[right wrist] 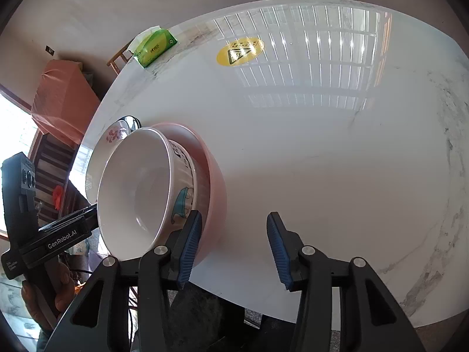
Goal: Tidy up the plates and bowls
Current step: 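Close both tools on the pink bowl rim, then lift the nested bowl stack and carry it over the rose-print plate stack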
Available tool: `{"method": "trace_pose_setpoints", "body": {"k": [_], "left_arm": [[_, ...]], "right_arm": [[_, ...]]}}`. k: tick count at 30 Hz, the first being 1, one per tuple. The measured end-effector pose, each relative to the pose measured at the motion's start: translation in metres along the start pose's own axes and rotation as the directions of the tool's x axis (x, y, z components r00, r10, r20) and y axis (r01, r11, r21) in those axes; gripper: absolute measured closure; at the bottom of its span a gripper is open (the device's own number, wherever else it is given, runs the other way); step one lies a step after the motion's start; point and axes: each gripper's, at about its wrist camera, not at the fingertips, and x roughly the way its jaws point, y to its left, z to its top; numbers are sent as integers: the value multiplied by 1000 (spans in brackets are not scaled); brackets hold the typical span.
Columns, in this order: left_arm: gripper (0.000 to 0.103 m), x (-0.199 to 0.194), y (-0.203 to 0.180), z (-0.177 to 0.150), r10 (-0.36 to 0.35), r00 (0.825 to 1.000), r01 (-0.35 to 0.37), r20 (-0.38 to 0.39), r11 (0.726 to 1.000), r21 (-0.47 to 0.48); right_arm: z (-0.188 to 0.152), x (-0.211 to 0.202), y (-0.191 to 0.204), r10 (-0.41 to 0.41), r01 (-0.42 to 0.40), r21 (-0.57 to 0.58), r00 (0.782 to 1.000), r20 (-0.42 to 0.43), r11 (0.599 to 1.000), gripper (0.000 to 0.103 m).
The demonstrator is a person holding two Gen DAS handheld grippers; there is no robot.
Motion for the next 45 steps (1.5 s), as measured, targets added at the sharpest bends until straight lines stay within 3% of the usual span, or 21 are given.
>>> {"method": "trace_pose_setpoints", "body": {"k": [3,8,11,16,21,24,27,32,45], "left_arm": [[85,0,0,-1,-11,1000,11,13,1000,-24],[86,1,-1,0,-1,1000,0,-4,999,-36],[89,2,-7,2,35,999,-35,-17,999,18],[94,2,-16,0,63,998,-63,5,995,77],[94,3,-19,0,70,998,-70,9,995,77],[94,2,-19,-2,85,996,-85,11,993,84],[93,1,-12,-1,44,999,-44,8,997,56],[93,-2,-11,-4,50,998,-54,47,996,74],[94,-18,-23,-15,90,983,-105,158,990,93]], "right_arm": [[1,0,2,0,0,-12,1000,-2,1000,61],[5,0,7,46,-47,-29,998,-33,998,84],[8,2,16,37,-39,-48,998,-51,998,90],[12,4,22,0,-6,-65,996,-87,998,90],[13,14,42,-147,129,-154,983,-113,980,89],[12,18,42,-176,156,-158,977,-123,975,89],[11,16,33,-130,116,-118,984,-121,986,88],[8,12,15,-12,9,-41,995,-95,999,88],[-1,14,11,76,-75,16,993,-87,997,87]]}}
